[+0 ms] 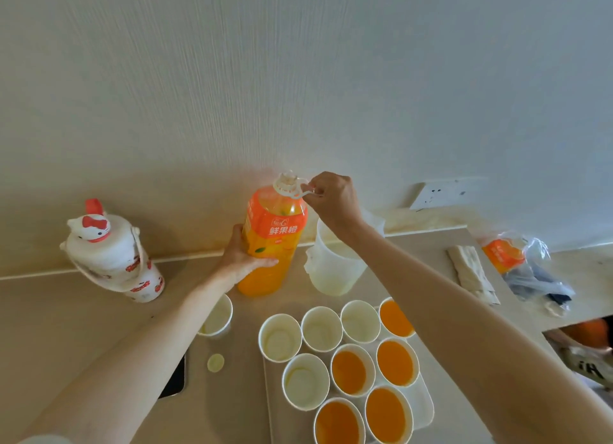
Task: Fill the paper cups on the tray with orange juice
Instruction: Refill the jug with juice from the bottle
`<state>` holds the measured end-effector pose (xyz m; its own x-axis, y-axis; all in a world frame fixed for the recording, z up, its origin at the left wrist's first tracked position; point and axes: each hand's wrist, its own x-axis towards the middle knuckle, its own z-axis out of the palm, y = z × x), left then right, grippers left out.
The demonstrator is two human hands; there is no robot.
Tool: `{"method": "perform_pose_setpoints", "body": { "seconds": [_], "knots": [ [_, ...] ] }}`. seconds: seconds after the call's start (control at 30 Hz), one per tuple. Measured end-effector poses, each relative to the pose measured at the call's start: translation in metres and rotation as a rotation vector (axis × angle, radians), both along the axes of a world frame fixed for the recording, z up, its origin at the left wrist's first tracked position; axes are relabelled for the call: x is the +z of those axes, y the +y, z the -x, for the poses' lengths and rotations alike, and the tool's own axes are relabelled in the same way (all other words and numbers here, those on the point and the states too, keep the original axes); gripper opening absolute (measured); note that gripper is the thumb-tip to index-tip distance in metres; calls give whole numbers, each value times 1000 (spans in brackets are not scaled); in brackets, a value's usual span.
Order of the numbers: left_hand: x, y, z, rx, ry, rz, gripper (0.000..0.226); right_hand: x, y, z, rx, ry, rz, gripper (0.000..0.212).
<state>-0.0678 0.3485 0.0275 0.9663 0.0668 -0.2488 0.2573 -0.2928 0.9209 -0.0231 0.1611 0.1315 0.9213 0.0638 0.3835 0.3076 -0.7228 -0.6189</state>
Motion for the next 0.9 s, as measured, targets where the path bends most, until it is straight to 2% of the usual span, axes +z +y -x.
{"method": "perform_pose_setpoints", "body": {
  "seconds": [0.17,0.23,0.33,0.43,0.63,0.77,0.83,0.9],
  "knots": [
    [23,-4,8,1,-47,-2,84,13,-2,12,-25,-212,-83,31],
    [37,-3,12,2,-66,-8,91,18,-4,19,-32,-365,-43,26],
    [58,-3,16,9,-83,-64,92,26,-8,28,-12,-590,51,29],
    [74,-7,23,47,-101,-112,92,33,-7,36,19,-704,26,31],
    [96,-13,41,55,-164,-223,101,43,3,58,121,-698,51,19],
    [108,-17,52,51,-202,-331,106,44,12,75,113,-641,18,23],
    [114,-15,58,46,-194,-400,110,46,16,85,111,-611,22,15],
    [119,-13,62,20,-177,-495,111,49,22,94,104,-528,15,26]
  ]
}}
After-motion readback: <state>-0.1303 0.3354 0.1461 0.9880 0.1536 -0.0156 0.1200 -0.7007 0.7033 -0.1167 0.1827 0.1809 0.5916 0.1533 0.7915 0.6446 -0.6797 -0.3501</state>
